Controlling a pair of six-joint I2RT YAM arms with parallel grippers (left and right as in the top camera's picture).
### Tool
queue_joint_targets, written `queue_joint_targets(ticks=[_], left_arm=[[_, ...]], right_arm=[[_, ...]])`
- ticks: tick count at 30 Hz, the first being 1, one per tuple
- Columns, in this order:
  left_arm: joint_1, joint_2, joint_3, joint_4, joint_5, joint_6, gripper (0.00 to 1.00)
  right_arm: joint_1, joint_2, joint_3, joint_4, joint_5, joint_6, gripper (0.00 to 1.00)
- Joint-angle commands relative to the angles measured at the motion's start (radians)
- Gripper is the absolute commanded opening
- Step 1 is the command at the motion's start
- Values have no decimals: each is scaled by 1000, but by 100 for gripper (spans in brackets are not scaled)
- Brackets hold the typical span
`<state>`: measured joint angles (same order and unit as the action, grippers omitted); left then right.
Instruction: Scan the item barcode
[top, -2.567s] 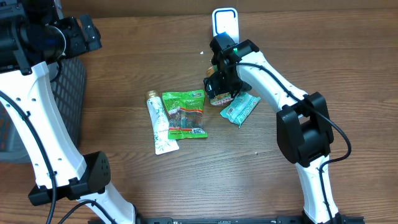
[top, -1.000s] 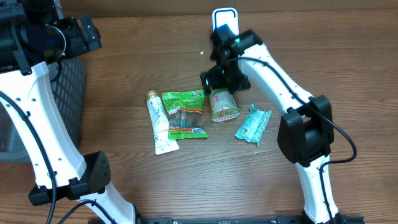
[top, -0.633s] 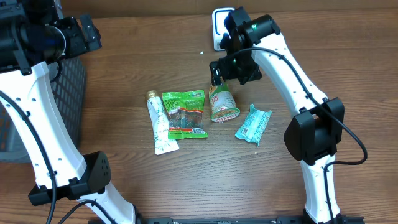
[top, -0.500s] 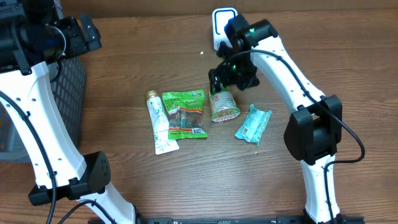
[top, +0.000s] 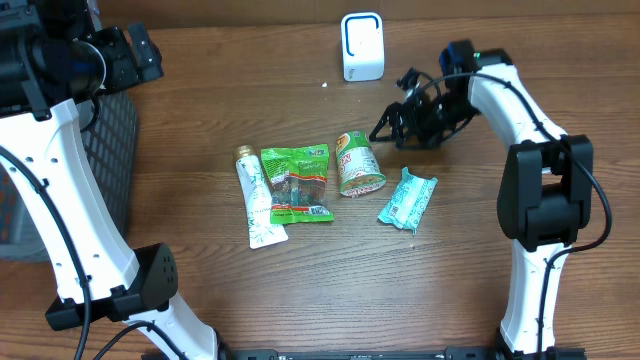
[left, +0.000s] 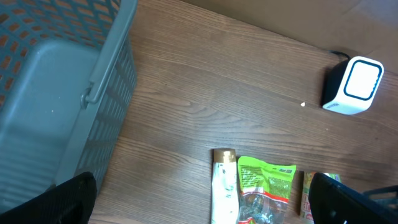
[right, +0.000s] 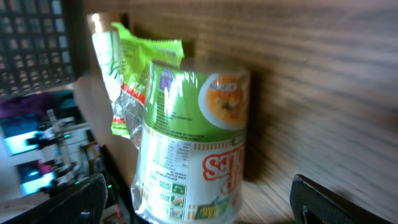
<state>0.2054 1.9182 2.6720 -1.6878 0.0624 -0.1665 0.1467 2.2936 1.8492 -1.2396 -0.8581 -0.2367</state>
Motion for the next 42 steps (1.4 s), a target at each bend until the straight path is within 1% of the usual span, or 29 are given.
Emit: queue_joint_targets(ticks=[1, 2, 5, 10, 13, 17, 21, 25, 26, 29, 31, 32, 34, 37, 40, 42], left_arm=[[4, -3, 0, -2, -11, -13, 100], [4, -3, 0, -2, -11, -13, 100], [4, -3, 0, -2, -11, -13, 100], [4, -2, 0, -2, -11, -13, 100], [4, -2, 0, -2, -11, -13, 100], [4, -2, 0, -2, -11, -13, 100], [4, -2, 0, -2, -11, -13, 100], [4, -2, 0, -2, -11, -13, 100], [4, -2, 0, -2, -11, -13, 100], [4, -2, 0, -2, -11, -13, 100], [4, -2, 0, -2, -11, -13, 100], [4, -2, 0, -2, -11, -13, 100], [4, -2, 0, -2, -11, -13, 100], [4, -2, 0, -2, -11, -13, 100], [4, -2, 0, -2, -11, -13, 100], [4, -2, 0, -2, -11, -13, 100]], right_arm=[[28, -25, -65, 36, -113, -26, 94], [31, -25, -77, 47, -118, -25, 94], [41, -25, -109, 93, -129, -3, 89], [62, -25, -163, 209, -127, 120, 84], [82, -25, -179, 237, -122, 149, 77], [108, -25, -190, 248, -50, 204, 70], [123, -25, -189, 262, -52, 246, 61], [124, -25, -187, 267, -96, 245, 60], [124, -25, -187, 269, -102, 245, 61], [131, -25, -188, 274, -101, 246, 75], [145, -25, -190, 290, -82, 284, 76], [166, -25, -193, 317, -41, 344, 75], [191, -25, -195, 333, 12, 394, 75], [227, -25, -194, 343, 81, 443, 70], [241, -25, -194, 349, 88, 447, 59], [241, -25, -193, 349, 88, 447, 54]])
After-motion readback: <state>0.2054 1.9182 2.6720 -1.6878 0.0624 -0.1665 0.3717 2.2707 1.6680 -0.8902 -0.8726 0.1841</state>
